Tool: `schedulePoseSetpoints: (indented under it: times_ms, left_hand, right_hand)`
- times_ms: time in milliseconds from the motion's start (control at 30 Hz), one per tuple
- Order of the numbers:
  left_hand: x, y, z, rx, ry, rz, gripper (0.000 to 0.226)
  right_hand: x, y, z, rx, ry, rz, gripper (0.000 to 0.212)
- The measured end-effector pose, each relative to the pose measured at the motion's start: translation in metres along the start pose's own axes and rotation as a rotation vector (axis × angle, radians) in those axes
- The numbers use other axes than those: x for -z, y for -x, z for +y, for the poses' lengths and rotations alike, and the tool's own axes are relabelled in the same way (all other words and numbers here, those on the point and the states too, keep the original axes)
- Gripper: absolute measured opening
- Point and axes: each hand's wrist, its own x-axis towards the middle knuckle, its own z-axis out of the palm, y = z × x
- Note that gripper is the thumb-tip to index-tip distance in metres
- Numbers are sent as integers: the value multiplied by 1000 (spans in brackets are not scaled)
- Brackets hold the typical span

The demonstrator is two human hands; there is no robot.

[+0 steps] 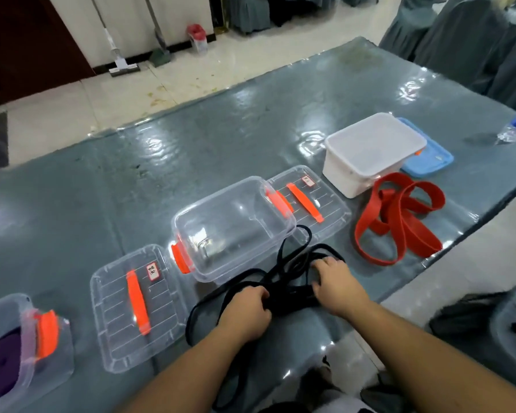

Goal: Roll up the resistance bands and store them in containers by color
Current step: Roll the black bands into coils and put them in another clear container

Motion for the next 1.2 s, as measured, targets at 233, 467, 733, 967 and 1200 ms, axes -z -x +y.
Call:
schedulePoseSetpoints:
  times_ms: [233,467,733,967,1200]
  left_hand:
    - [-15,-7,20,243,20,23,47]
    - [-11,11,32,433,33,228,16]
    - [63,54,57,231,328,569,13]
    - [154,93,122,-93,563,712,17]
    - [213,116,161,-389,989,778,13]
  right_hand:
    - [5,-65,21,387,320,-143,45]
    - [24,-93,30,568,239,-133,28]
    - [55,-101,23,579,137,-130,31]
    - [97,-64,-47,807,-362,-257,80]
    - [143,-23,-100,822,-524,-357,37]
